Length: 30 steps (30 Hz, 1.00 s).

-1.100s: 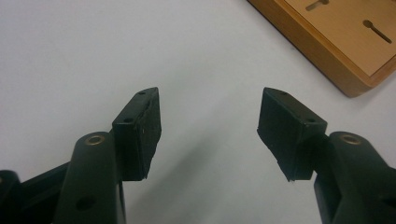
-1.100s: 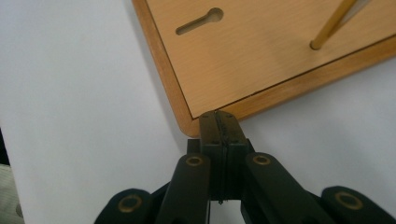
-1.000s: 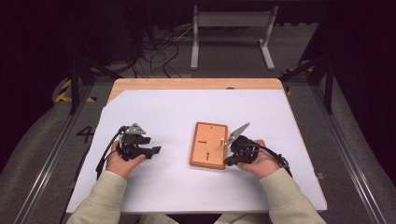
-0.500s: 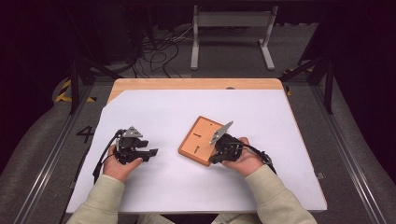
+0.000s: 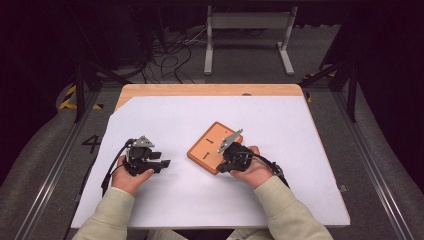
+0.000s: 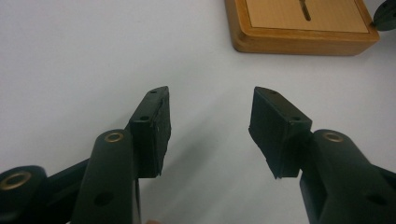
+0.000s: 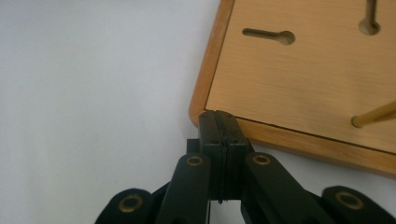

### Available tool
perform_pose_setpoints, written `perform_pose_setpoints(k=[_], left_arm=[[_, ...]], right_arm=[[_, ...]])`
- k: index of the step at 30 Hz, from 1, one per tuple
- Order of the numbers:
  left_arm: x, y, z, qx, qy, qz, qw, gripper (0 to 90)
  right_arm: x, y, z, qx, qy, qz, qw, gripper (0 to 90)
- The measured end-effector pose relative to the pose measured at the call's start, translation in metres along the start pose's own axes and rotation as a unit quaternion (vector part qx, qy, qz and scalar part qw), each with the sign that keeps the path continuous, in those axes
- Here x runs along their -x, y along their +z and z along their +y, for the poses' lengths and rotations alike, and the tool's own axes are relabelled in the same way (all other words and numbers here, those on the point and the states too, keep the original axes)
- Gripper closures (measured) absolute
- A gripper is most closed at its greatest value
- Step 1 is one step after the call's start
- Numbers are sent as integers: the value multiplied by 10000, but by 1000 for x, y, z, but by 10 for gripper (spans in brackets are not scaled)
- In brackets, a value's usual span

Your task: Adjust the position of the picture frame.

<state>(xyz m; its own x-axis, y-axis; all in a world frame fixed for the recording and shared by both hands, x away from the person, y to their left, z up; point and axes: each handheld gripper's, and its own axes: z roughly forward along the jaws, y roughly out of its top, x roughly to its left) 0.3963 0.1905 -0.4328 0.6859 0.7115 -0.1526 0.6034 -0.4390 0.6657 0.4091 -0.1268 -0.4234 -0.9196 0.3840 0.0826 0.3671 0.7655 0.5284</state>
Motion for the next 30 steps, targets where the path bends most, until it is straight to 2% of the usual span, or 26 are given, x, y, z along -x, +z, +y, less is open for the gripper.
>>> perform_pose_setpoints(k=[8, 12, 16, 22, 30], left_arm=[[0, 2, 2, -10, -5, -11, 10000, 481], [-2, 2, 1, 30, -29, -18, 10000, 482], [-3, 1, 0, 59, -54, -7, 10000, 487], [-5, -6, -6, 135, -170, 47, 9998, 488], [-7, -15, -16, 201, -249, 153, 9994, 475]], right_arm=[[1, 8, 9, 140, 25, -34, 9999, 900], [3, 7, 9, 191, 6, 0, 9998, 900], [6, -10, 13, 526, -37, 125, 9985, 900], [17, -35, 26, 744, -48, -78, 9972, 900], [37, -41, 42, 888, 37, -242, 9957, 900]])
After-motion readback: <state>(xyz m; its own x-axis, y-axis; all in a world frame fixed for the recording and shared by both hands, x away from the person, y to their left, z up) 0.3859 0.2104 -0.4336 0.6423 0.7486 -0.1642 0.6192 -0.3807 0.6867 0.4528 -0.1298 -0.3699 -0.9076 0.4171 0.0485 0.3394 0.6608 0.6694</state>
